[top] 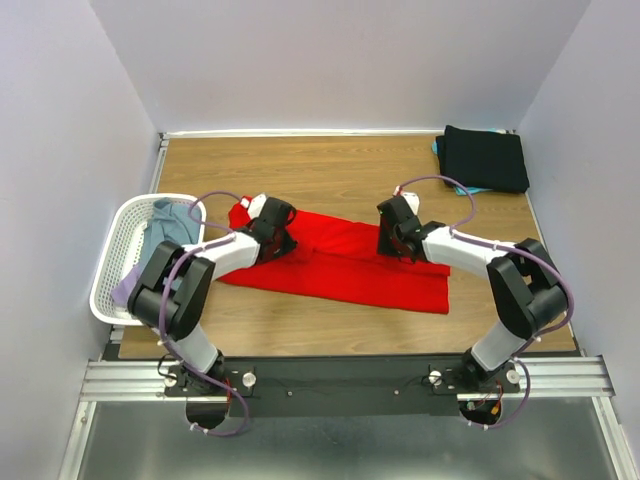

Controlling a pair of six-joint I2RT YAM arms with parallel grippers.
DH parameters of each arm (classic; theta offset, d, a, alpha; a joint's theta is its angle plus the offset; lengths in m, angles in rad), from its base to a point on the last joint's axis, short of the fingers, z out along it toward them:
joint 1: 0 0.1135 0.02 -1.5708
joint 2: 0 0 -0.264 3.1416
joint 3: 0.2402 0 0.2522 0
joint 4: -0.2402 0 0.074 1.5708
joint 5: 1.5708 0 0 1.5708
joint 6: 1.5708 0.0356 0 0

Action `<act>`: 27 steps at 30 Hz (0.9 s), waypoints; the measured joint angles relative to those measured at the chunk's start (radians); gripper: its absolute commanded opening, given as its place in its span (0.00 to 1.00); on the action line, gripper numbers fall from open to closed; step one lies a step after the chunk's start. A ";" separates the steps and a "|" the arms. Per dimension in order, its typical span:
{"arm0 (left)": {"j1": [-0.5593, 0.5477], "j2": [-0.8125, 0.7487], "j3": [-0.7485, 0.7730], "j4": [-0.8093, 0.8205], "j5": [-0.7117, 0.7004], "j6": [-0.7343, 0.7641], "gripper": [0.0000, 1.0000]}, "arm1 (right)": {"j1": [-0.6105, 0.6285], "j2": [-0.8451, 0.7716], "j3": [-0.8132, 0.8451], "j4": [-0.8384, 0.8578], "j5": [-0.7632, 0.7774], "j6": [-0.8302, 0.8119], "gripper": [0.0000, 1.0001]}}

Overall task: Fold and stack the t-shirts
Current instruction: Fold the tshirt

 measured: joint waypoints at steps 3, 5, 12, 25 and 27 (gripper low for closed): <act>0.015 0.070 0.078 0.003 -0.001 0.005 0.27 | -0.007 -0.001 -0.040 -0.025 0.025 0.000 0.56; 0.027 0.118 0.129 0.009 -0.003 0.011 0.27 | -0.007 -0.002 -0.051 -0.029 0.028 0.001 0.55; 0.073 0.298 0.378 -0.045 -0.007 0.119 0.25 | -0.004 -0.069 -0.116 -0.014 -0.056 0.046 0.55; 0.113 0.814 1.323 -0.273 0.093 0.470 0.45 | 0.271 -0.071 -0.103 0.076 -0.251 0.340 0.55; 0.114 0.850 1.400 -0.292 0.119 0.497 0.45 | 0.278 -0.024 -0.044 0.095 -0.255 0.350 0.56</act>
